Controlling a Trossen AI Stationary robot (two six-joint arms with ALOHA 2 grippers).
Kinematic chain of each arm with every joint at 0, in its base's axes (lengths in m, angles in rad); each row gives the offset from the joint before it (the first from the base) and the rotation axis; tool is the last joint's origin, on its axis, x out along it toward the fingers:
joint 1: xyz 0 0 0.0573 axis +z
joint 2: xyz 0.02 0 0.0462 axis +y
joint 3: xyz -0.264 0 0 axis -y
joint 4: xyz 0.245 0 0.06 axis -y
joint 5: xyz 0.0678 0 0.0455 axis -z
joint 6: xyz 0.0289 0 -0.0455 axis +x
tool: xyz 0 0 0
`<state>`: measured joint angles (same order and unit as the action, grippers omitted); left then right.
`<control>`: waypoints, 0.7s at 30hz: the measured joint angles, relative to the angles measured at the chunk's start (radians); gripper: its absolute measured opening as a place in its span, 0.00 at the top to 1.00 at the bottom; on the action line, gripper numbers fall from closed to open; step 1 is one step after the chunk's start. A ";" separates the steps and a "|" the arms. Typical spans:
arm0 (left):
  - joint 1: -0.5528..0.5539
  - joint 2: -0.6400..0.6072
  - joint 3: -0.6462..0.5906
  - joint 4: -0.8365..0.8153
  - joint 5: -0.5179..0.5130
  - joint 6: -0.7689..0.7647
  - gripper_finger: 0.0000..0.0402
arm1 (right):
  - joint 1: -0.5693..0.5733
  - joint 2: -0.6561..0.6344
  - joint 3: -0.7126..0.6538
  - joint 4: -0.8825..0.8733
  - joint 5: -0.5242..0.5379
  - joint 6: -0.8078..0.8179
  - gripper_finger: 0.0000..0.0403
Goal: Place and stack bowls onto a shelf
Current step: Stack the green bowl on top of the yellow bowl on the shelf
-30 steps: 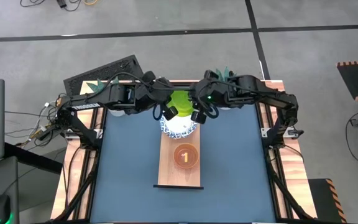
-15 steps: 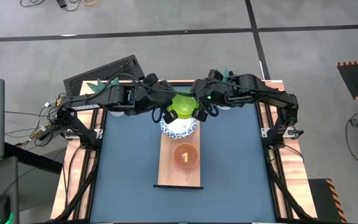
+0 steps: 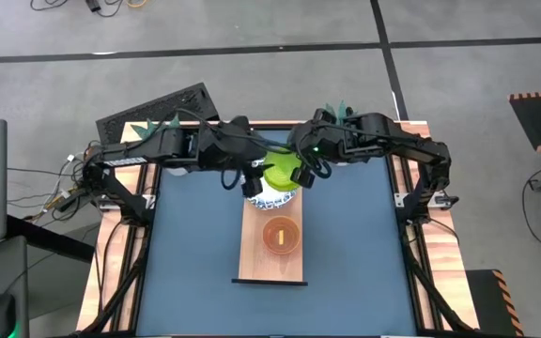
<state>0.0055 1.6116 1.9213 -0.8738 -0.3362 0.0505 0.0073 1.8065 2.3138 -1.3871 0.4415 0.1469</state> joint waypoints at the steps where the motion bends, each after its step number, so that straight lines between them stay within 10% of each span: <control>1: 0.000 -0.008 0.000 -0.004 0.009 0.007 0.48 | 0.003 -0.004 -0.001 -0.001 -0.020 -0.001 0.95; 21: -0.001 -0.347 0.001 -0.039 0.092 -0.140 0.43 | 0.075 -0.042 -0.323 0.223 -0.314 0.037 0.95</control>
<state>0.0048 1.2647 1.9221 -0.9123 -0.2447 -0.0892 0.0819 1.7648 1.9905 -1.1640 0.1270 0.1836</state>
